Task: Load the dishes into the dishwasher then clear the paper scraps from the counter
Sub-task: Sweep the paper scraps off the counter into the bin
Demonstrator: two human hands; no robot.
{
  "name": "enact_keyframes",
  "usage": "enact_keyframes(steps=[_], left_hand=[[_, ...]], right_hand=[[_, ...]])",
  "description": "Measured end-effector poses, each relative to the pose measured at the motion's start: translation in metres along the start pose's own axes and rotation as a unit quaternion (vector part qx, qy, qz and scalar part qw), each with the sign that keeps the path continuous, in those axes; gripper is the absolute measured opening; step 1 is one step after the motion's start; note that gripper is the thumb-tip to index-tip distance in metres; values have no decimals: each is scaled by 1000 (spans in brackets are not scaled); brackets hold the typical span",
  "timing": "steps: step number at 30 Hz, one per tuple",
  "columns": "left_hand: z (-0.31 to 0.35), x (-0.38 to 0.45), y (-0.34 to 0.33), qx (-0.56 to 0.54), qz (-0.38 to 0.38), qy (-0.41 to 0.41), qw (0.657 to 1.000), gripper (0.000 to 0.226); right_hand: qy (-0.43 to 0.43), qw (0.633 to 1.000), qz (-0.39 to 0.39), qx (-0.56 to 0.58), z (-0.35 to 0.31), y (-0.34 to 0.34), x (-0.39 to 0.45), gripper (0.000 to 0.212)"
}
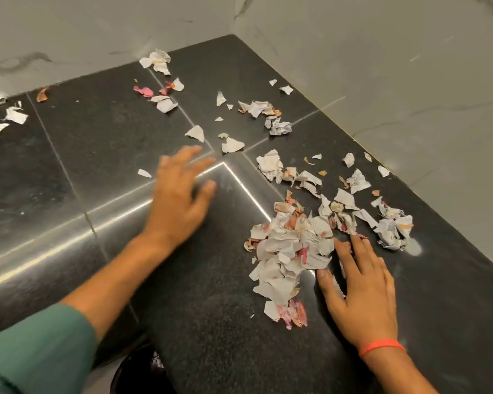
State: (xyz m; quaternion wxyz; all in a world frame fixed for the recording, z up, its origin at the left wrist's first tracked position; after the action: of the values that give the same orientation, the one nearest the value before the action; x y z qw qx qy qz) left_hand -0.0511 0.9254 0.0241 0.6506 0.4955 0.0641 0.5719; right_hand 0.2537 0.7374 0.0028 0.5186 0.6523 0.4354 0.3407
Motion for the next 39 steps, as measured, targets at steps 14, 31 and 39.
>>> enact_keyframes(steps=[14,31,39], left_hand=[[86,-26,-67,46,-291,-79,952,66],[-65,122,-66,66,-102,146,982,70],[85,74,-135,-19,-304,-172,937,67]], right_hand=[[4,1000,2,1,1,-1,0,68],[17,1000,10,17,2,0,1,64],[17,1000,8,2,0,0,2,65]])
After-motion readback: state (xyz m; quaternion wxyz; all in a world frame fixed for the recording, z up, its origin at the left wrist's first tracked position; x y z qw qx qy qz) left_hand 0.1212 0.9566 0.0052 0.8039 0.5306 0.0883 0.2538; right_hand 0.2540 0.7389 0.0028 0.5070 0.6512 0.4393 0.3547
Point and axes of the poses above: each hand's wrist, its own x-axis towards the middle knuckle, its own y-axis out of the back of the hand, z = x × y, the point moved 4 cm from there along x, towards the middle knuckle, and after that the axes turned 6 degrees about -y, right-handed, at the moved point
